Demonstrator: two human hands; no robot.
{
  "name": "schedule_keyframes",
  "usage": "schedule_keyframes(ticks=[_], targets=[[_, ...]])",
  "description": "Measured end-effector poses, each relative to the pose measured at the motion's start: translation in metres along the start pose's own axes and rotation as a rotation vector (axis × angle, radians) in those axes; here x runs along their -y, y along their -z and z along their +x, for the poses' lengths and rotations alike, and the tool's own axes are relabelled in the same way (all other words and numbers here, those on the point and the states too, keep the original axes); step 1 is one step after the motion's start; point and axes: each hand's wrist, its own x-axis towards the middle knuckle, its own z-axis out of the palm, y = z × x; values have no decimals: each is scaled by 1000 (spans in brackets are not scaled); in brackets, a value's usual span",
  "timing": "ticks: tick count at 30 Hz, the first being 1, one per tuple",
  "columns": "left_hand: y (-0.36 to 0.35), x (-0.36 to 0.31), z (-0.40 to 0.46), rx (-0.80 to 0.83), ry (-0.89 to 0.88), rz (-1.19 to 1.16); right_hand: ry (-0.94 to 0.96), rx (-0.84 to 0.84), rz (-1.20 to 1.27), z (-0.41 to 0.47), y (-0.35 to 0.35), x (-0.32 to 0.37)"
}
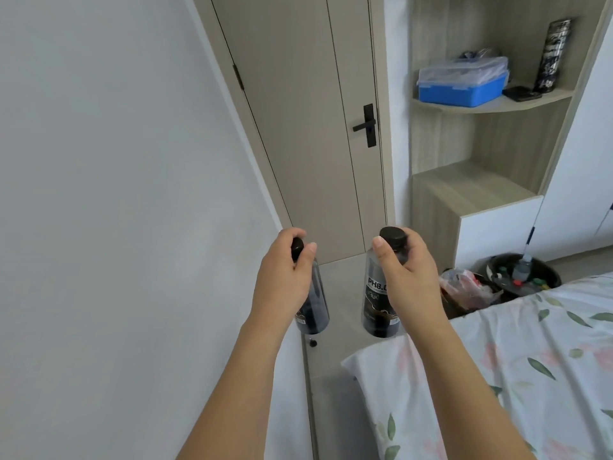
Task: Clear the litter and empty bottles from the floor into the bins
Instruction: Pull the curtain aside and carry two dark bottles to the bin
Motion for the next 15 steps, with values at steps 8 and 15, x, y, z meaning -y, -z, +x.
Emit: schedule_keyframes(ticks=[8,15], targets=[[-2,50,122,11,-31,-35,29,-8,-67,96,-77,-13],[-21,88,219,12,37,-66,29,-65,-113,183,-110,-29]])
